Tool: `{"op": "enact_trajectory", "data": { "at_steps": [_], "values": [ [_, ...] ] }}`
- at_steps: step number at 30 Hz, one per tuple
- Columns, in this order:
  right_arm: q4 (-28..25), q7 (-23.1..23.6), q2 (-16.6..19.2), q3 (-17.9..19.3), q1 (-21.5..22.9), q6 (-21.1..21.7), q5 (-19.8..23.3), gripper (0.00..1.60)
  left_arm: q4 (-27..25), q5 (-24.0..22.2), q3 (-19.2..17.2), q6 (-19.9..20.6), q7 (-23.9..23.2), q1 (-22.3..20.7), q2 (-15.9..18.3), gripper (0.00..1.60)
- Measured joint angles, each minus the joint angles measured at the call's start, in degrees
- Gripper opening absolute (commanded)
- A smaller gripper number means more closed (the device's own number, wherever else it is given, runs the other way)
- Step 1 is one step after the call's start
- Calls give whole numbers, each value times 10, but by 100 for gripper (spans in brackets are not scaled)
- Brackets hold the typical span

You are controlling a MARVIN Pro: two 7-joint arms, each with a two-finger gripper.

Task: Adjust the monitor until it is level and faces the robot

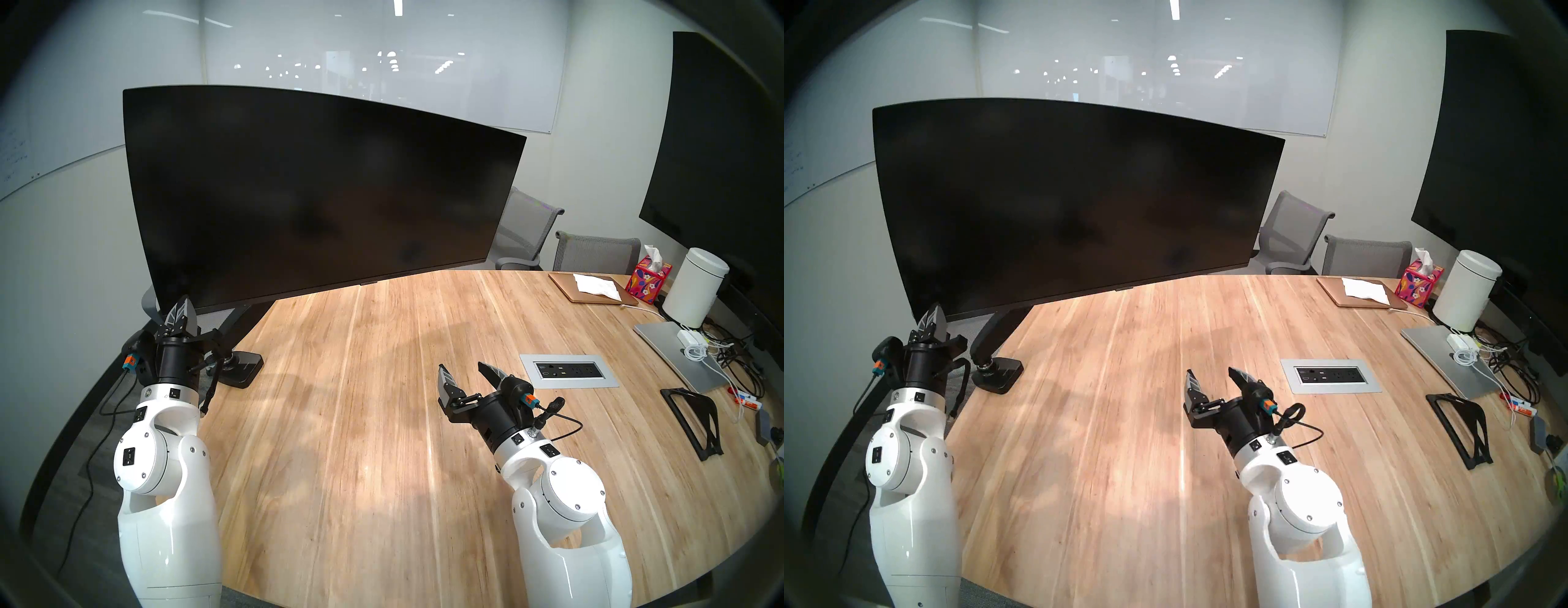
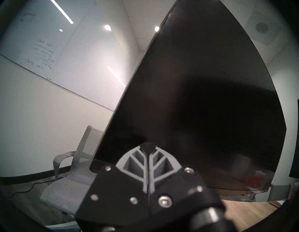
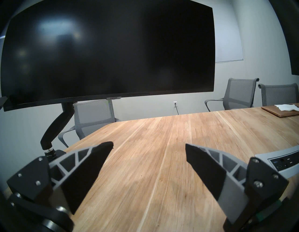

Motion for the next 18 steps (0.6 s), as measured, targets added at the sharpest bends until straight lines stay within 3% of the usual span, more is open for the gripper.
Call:
{"op": "enact_trajectory", "data": {
  "at_steps": [18],
  "values": [
    [0,0,0,0,0,0,0,160,27,13,8,33,21,-48,21,0]
  ]
}}
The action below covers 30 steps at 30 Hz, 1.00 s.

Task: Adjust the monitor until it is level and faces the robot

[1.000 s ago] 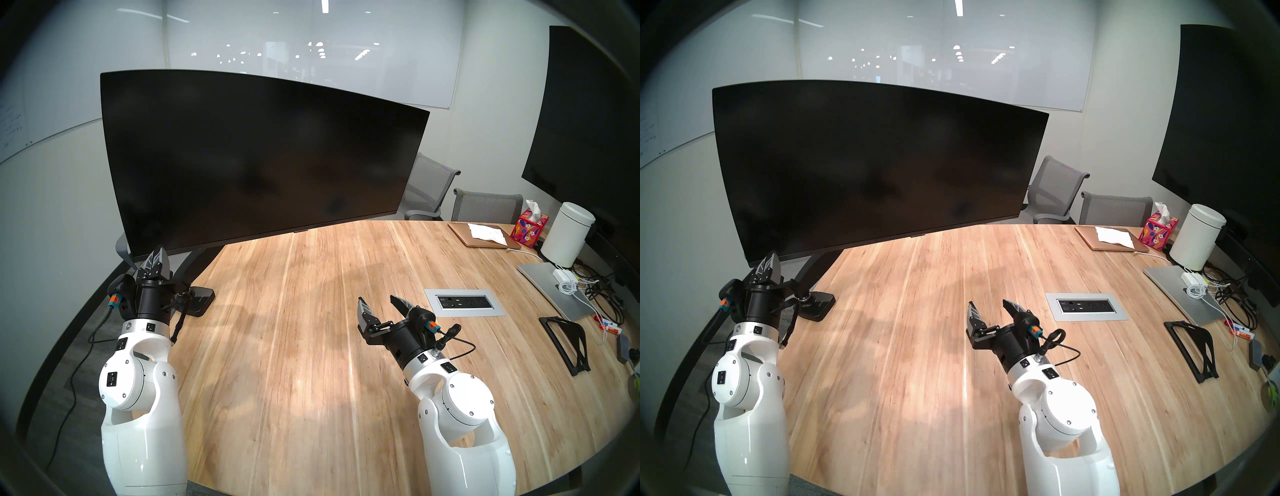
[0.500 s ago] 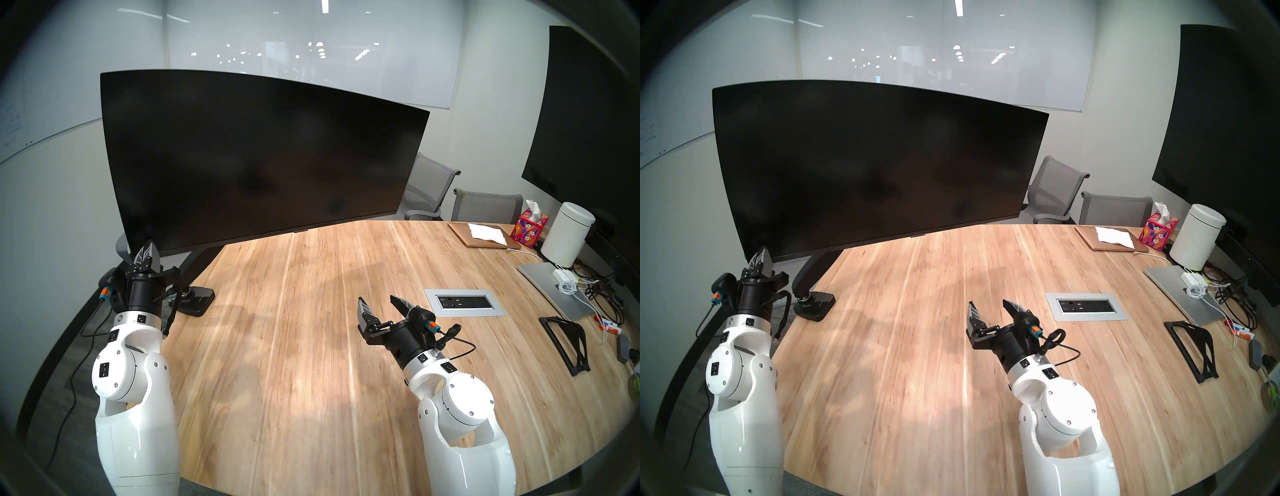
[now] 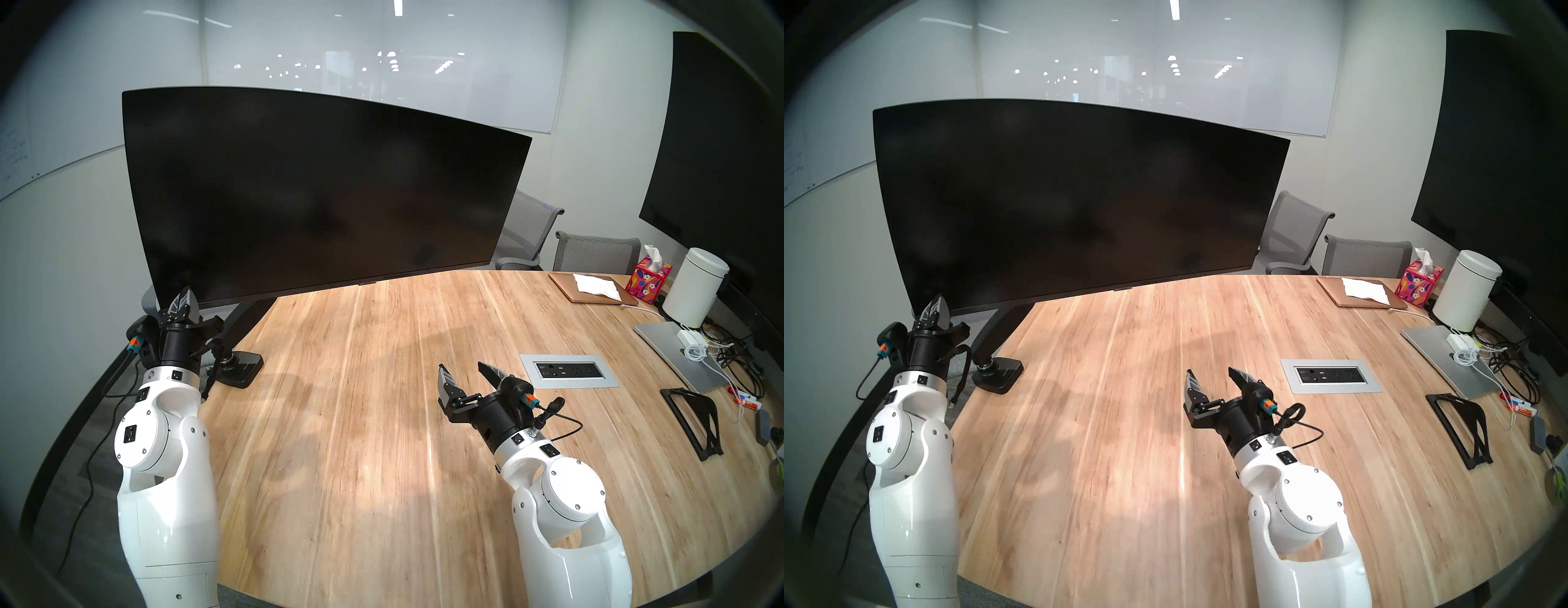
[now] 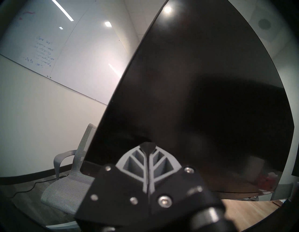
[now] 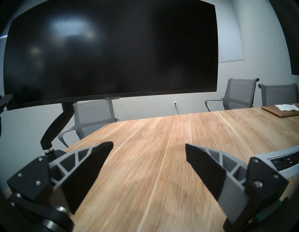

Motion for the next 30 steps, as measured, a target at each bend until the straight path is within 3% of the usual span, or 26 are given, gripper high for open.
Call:
{"op": "enact_trajectory", "data": {
  "at_steps": [30],
  "values": [
    [0,0,0,0,0,0,0,160,42,18,-4,11,8,-49,16,0]
  ]
}}
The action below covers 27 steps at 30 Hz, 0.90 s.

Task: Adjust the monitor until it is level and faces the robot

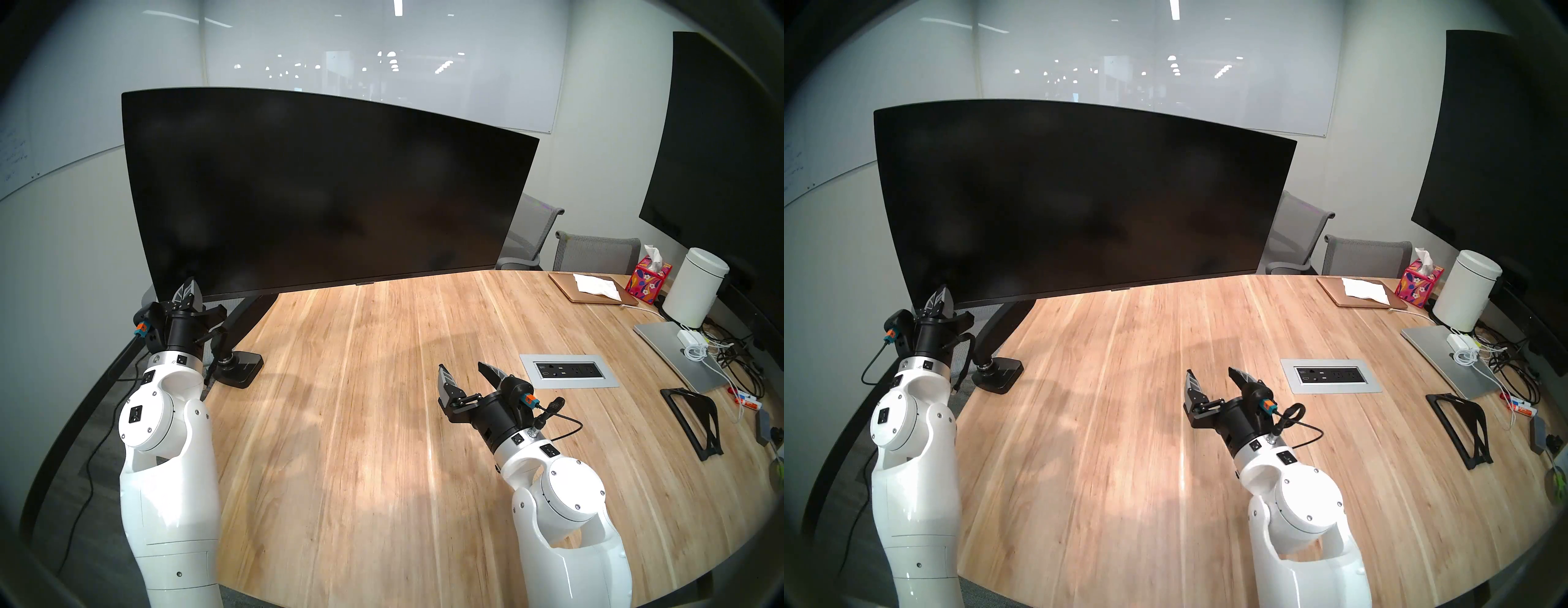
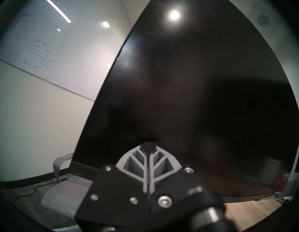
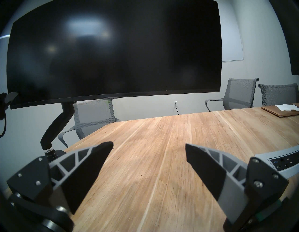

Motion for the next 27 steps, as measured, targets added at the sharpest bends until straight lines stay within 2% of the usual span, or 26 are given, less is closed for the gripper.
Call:
{"op": "enact_trajectory", "data": {
  "at_steps": [27],
  "values": [
    [0,0,0,0,0,0,0,160,58,19,-14,12,18,-53,17,0]
  ]
}}
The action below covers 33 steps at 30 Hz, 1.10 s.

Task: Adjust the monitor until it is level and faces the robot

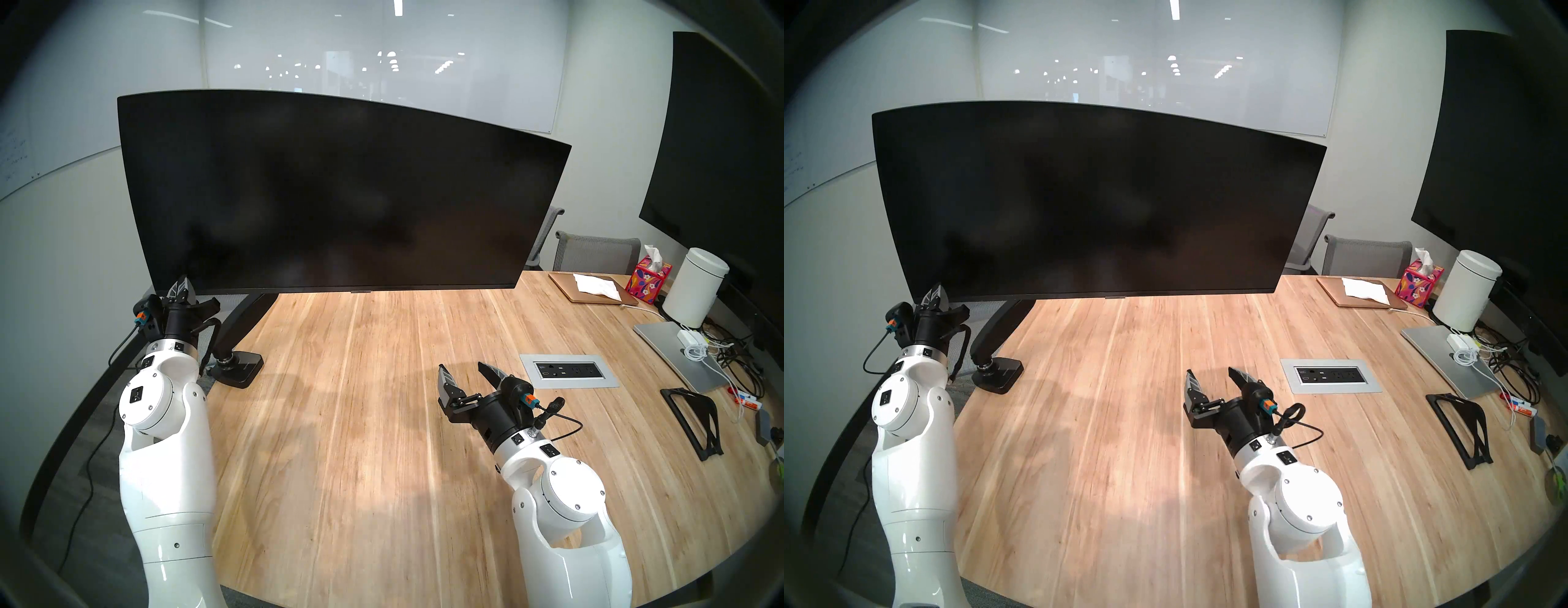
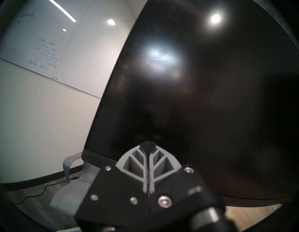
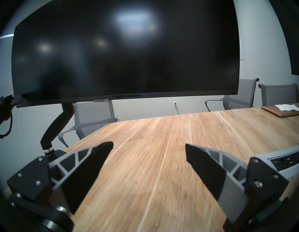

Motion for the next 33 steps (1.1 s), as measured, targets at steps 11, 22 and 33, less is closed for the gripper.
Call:
{"op": "enact_trajectory", "data": {
  "at_steps": [11,22,33],
  "values": [
    [0,0,0,0,0,0,0,160,8,5,0,0,2,-9,3,0],
    [0,0,0,0,0,0,0,160,27,3,-7,0,0,-25,10,0],
    [0,0,0,0,0,0,0,160,57,2,-26,1,-2,-48,25,0]
  ]
}}
